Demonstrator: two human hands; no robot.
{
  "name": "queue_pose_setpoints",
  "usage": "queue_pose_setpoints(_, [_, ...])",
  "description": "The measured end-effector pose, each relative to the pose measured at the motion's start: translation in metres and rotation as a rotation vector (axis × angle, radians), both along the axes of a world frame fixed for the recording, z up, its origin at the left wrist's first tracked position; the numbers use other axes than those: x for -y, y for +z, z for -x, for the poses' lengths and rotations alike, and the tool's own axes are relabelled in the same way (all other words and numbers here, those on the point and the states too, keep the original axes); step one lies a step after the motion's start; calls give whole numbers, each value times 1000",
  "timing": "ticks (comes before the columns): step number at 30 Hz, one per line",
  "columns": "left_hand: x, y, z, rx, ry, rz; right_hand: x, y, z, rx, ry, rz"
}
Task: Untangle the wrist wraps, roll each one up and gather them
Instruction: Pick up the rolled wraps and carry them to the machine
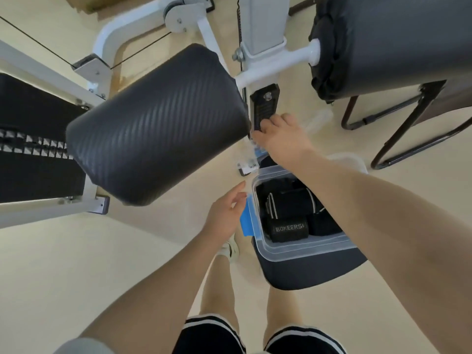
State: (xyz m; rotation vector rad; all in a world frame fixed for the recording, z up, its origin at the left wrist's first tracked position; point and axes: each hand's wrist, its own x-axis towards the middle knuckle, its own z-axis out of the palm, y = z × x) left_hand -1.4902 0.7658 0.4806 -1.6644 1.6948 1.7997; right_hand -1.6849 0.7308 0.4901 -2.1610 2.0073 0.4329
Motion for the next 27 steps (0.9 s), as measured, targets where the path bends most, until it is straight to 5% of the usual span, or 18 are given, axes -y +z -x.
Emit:
queue_pose_setpoints(7, [-24, 16, 6, 15, 322, 154, -100, 44, 9, 42, 112, 186])
queue_pose_setpoints(11, [-36, 38, 20, -54, 585, -1, -147, 42, -7, 137, 195, 47])
queue_pose_setpoints(15, [-49, 38, 25, 44, 473, -28, -162, 47, -25, 203, 252, -104])
queue_pose_setpoints(18, [-64, 29, 26, 237, 157, 135, -172, 50, -17, 283, 151, -153])
queue_pose_setpoints(23, [-91, 27, 19, 481, -90, 352, -195, 33, 23, 229, -349, -166])
queue_pose_setpoints(27, [-103, 21, 8, 307, -99, 354, -207, 24, 46, 285, -673, -149])
